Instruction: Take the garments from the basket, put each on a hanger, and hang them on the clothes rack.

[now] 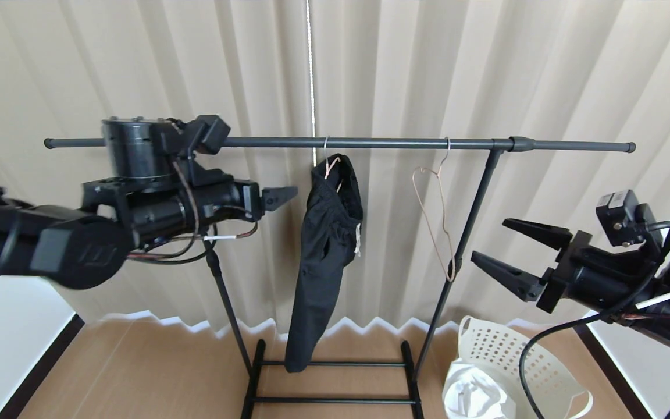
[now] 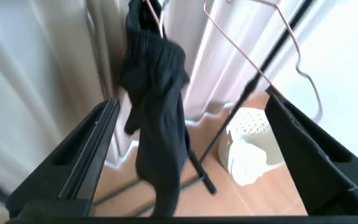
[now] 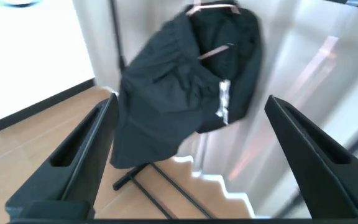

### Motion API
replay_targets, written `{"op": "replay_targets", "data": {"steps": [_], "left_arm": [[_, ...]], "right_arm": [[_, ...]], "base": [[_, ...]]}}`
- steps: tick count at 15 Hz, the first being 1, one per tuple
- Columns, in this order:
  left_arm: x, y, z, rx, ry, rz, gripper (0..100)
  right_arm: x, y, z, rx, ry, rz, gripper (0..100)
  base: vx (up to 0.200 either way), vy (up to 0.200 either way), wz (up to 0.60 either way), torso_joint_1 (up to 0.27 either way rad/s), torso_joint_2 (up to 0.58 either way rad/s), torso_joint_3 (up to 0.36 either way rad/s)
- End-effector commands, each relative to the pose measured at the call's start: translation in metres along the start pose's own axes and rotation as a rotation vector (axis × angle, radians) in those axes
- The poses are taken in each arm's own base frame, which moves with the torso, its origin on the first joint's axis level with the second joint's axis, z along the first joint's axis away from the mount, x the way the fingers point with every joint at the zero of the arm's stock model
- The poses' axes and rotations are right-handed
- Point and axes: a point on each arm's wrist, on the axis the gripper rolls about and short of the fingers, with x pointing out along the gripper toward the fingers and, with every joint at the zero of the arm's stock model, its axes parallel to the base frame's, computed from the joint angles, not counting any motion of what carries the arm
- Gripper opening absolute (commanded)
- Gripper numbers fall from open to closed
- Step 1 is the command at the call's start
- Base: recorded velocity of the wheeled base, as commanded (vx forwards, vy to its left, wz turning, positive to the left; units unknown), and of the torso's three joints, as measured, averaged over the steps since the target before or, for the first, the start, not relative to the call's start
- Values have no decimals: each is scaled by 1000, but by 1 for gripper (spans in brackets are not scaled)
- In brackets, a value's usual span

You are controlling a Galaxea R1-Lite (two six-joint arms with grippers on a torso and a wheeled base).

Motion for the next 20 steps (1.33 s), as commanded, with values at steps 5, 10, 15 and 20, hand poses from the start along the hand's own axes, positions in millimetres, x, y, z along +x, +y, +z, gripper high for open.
{"op": "replay_targets", "data": {"steps": [5, 10, 15, 20], "left_arm": [[-155, -28, -40, 107, -9, 43, 100], [-213, -44, -74, 127, -58, 46, 100], [-266, -58, -119, 140, -109, 70, 100], [-288, -63, -151, 105, -44, 113, 100]], "right_arm": [[-95, 54, 42, 22, 27, -214, 100], [-163, 91, -5, 52, 114, -297, 100], [-227, 126, -52, 35, 74, -379, 100], [-229, 131, -75, 36, 59, -495, 100]], "base": [[0, 0, 0, 0, 0, 0], [0, 0, 0, 0, 0, 0], [0, 0, 0, 0, 0, 0], [0, 0, 0, 0, 0, 0]]}}
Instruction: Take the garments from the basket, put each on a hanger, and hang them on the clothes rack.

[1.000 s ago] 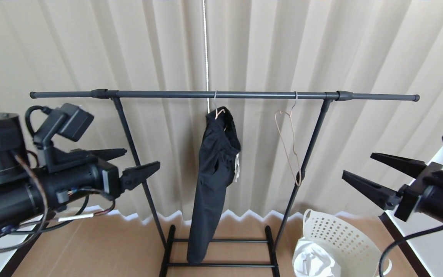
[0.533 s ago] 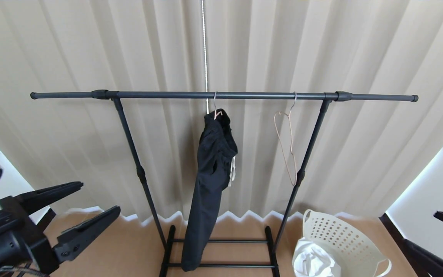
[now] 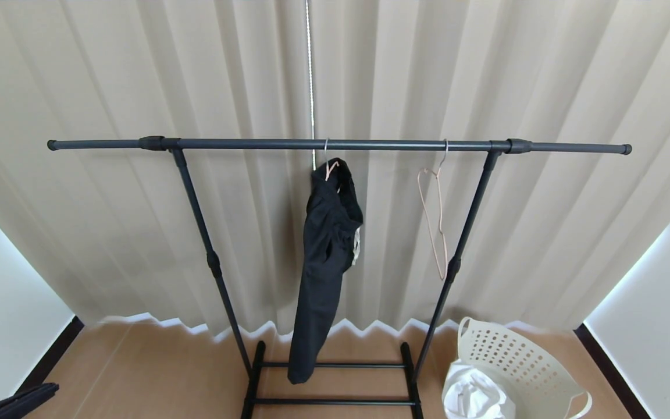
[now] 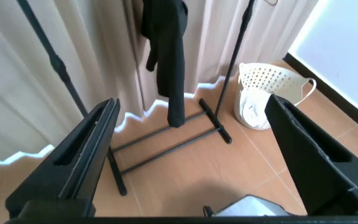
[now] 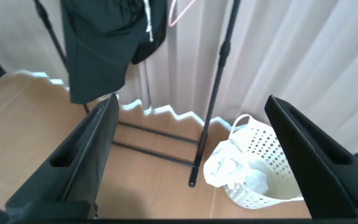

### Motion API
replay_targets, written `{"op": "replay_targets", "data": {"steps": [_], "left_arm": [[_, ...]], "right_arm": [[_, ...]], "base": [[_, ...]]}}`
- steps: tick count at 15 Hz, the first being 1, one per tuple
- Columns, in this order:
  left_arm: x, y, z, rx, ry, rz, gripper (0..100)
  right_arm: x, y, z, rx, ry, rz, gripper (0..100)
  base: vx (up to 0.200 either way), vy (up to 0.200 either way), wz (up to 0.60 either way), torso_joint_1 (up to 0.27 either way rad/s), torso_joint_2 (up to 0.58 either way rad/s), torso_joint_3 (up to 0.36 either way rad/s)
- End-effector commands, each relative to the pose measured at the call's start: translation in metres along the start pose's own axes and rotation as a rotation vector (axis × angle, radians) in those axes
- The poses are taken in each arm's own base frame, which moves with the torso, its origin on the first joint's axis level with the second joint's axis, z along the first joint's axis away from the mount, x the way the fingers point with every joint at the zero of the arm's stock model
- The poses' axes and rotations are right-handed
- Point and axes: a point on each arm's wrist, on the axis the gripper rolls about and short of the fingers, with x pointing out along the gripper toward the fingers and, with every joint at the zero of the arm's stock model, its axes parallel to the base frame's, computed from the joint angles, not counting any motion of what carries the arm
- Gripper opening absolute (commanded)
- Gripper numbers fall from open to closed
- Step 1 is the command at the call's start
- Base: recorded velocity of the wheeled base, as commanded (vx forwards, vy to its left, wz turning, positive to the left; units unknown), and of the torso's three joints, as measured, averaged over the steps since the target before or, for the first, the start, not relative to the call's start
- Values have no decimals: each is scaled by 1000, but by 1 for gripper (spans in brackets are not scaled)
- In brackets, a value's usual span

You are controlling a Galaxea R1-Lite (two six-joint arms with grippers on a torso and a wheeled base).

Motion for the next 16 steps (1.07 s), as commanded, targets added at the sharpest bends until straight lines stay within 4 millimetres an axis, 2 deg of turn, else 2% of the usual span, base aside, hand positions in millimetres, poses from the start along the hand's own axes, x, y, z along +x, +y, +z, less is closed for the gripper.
{"op": "replay_targets", "data": {"steps": [1, 3, 5, 10, 12, 13, 14, 16], "left_arm": [[-18, -6, -22, 4, -49, 45, 100], [-24, -9, -41, -3, -48, 80, 100], [-32, -13, -52, -7, -70, 88, 100], [-38, -10, -59, -29, -94, 368, 100], [-38, -10, -59, -36, -92, 380, 100], [-36, -10, -58, -22, -51, 446, 100], [-36, -11, -58, -20, -49, 462, 100], [-40, -14, -60, -32, -131, 365, 100]], "right_arm": [[-6, 2, -11, -9, -84, -48, 100], [-7, 3, -12, -11, -105, -51, 100], [-7, 3, -12, -12, -106, -59, 100], [-7, 0, -14, -4, -98, -186, 100], [-7, 0, -14, -4, -98, -189, 100], [-7, 0, -13, -4, -98, -189, 100], [-7, 0, -13, -4, -99, -189, 100], [-7, 0, -13, -2, -101, -185, 100]], "base": [[0, 0, 0, 0, 0, 0], [0, 0, 0, 0, 0, 0], [0, 0, 0, 0, 0, 0], [0, 0, 0, 0, 0, 0], [0, 0, 0, 0, 0, 0], [0, 0, 0, 0, 0, 0], [0, 0, 0, 0, 0, 0], [0, 0, 0, 0, 0, 0]]}}
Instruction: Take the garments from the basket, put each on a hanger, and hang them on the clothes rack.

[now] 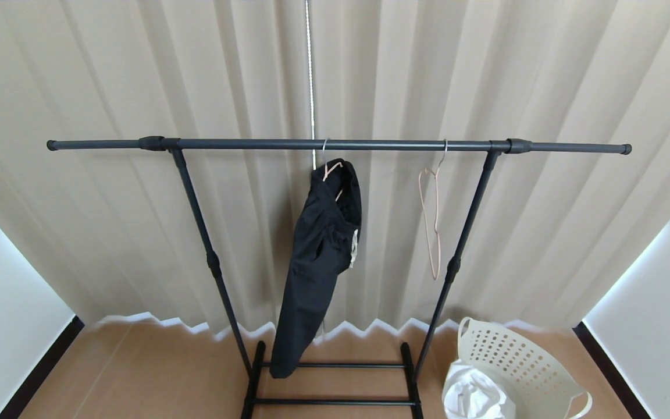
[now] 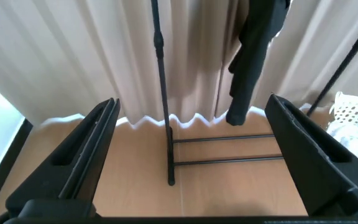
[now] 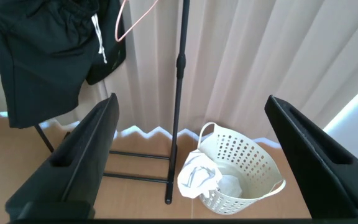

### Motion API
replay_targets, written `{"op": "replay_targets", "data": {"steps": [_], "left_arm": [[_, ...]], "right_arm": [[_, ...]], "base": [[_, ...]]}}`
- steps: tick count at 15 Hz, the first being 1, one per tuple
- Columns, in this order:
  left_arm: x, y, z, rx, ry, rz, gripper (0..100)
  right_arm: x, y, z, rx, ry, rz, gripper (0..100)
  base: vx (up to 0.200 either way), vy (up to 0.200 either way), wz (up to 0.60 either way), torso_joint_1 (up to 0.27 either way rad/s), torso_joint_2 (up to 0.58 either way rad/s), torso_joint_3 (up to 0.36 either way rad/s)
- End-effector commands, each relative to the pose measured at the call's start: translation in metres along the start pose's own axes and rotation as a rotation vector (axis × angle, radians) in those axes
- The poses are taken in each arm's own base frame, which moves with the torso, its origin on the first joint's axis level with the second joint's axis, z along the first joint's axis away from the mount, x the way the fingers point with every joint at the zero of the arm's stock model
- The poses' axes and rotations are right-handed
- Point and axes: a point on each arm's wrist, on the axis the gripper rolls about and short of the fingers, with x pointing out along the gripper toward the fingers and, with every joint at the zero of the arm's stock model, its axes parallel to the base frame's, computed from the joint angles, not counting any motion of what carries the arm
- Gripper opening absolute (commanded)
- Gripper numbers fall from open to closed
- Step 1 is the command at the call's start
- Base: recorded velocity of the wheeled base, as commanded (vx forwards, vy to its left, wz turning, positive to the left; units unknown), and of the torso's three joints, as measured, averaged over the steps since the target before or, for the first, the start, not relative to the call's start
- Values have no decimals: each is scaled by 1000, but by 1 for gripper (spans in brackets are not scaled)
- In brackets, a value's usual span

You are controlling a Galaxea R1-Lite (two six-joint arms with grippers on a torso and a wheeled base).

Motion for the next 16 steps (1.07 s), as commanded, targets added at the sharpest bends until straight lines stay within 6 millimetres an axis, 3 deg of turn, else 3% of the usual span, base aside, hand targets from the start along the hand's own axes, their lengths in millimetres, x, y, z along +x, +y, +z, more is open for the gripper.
{"op": "replay_targets", "data": {"steps": [1, 12, 16], "left_arm": [[-3, -1, -1, -25, -47, -64, 100], [-8, -2, -3, -21, -108, -36, 100], [-8, -2, -3, -22, -109, -44, 100]], "right_arm": [[0, 0, 0, 1, 1, 2, 100], [0, 0, 0, -4, 1, 17, 100], [0, 0, 0, 1, 1, 17, 100]], "base": [[0, 0, 0, 0, 0, 0], [0, 0, 0, 0, 0, 0], [0, 0, 0, -133, 318, 166]]}}
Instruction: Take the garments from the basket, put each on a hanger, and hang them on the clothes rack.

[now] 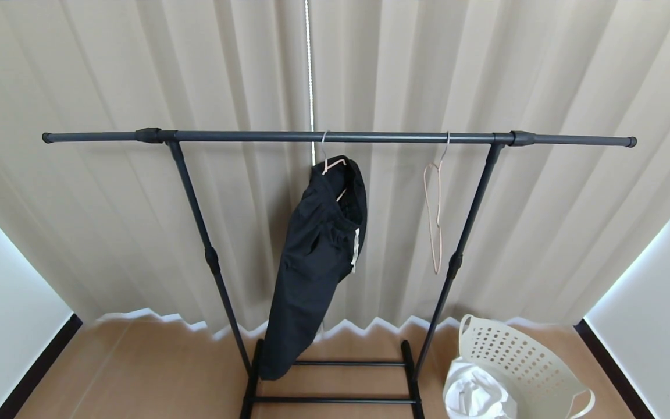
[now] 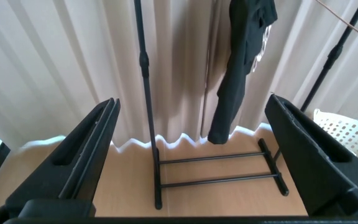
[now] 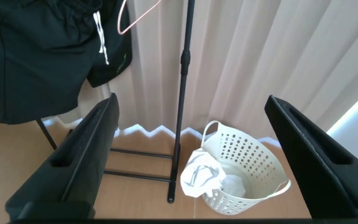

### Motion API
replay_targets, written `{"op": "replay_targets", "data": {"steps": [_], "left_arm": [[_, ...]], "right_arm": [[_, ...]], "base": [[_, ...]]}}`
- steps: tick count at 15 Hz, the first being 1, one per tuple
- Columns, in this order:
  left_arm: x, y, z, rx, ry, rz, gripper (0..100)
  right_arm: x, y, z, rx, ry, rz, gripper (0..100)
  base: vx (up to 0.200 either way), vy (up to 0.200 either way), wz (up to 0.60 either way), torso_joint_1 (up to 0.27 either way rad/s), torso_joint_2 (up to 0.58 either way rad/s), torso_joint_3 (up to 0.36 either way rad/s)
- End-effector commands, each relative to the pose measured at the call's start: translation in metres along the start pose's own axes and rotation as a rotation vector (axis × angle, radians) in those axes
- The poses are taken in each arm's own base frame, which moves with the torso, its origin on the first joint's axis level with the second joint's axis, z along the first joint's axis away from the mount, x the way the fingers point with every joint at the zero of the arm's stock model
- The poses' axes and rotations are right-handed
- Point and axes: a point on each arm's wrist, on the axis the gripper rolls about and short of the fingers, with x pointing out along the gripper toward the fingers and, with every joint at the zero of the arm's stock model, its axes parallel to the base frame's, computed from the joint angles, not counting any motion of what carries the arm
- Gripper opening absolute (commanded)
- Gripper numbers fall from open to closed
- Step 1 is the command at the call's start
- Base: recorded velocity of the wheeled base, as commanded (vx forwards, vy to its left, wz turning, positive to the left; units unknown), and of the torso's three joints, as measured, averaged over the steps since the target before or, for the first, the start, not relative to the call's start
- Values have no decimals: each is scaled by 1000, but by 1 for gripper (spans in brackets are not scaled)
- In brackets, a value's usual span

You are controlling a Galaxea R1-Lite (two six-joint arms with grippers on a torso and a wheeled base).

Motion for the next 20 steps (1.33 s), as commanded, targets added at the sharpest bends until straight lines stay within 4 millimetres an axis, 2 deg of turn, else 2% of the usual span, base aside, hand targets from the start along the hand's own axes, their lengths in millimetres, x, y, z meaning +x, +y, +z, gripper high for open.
{"op": "replay_targets", "data": {"steps": [1, 20], "left_arm": [[0, 0, 0, 0, 1, -1, 100], [0, 0, 0, -2, 1, 0, 100]], "right_arm": [[0, 0, 0, 1, 1, 1, 100], [0, 0, 0, 10, 2, 1, 100]], "base": [[0, 0, 0, -144, 325, 183], [0, 0, 0, -160, 381, 221]]}}
